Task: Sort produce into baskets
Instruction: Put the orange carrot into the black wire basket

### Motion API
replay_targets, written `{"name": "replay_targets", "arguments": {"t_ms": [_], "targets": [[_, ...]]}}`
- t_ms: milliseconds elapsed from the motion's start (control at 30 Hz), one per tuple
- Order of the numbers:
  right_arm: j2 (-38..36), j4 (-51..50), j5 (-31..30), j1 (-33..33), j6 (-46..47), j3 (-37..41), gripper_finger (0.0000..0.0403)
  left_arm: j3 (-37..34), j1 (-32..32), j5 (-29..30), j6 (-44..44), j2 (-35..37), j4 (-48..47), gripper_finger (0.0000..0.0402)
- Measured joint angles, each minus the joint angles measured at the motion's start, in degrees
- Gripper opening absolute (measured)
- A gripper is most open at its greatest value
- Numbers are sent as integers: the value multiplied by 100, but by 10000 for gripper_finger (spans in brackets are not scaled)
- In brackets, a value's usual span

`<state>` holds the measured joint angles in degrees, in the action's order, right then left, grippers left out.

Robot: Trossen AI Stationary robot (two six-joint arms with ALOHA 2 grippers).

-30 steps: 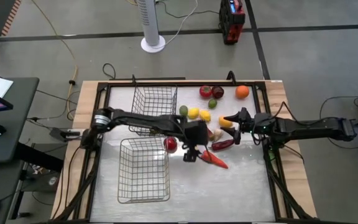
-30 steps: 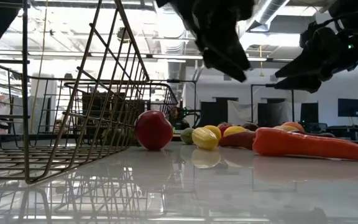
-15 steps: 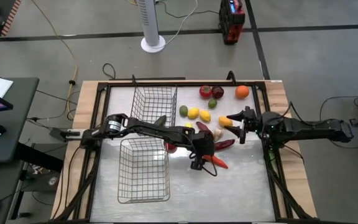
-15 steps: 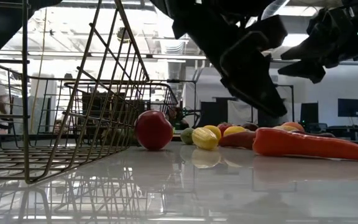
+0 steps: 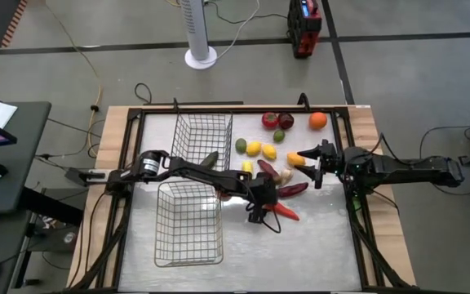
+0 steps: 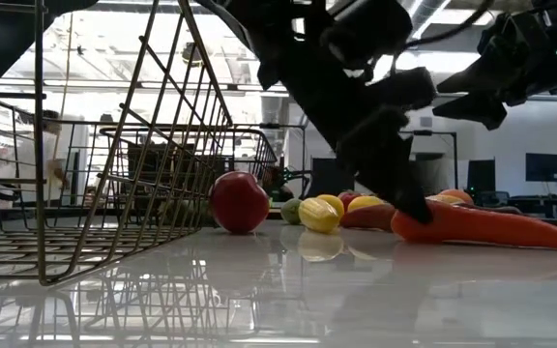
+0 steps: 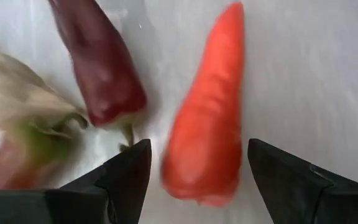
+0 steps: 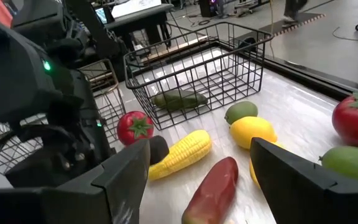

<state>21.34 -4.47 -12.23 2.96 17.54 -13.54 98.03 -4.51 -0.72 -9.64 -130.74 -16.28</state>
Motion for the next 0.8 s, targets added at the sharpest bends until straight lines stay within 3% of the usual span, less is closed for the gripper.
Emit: {"name": "replay_targets", "arguments": {"t_ms": [500, 800], "targets": [[2, -2, 9, 0, 7, 0, 304, 12, 2, 57, -84, -18, -99, 250], [0, -2, 11, 0, 7, 0, 304, 41, 12, 147, -125, -48, -310, 154]]}}
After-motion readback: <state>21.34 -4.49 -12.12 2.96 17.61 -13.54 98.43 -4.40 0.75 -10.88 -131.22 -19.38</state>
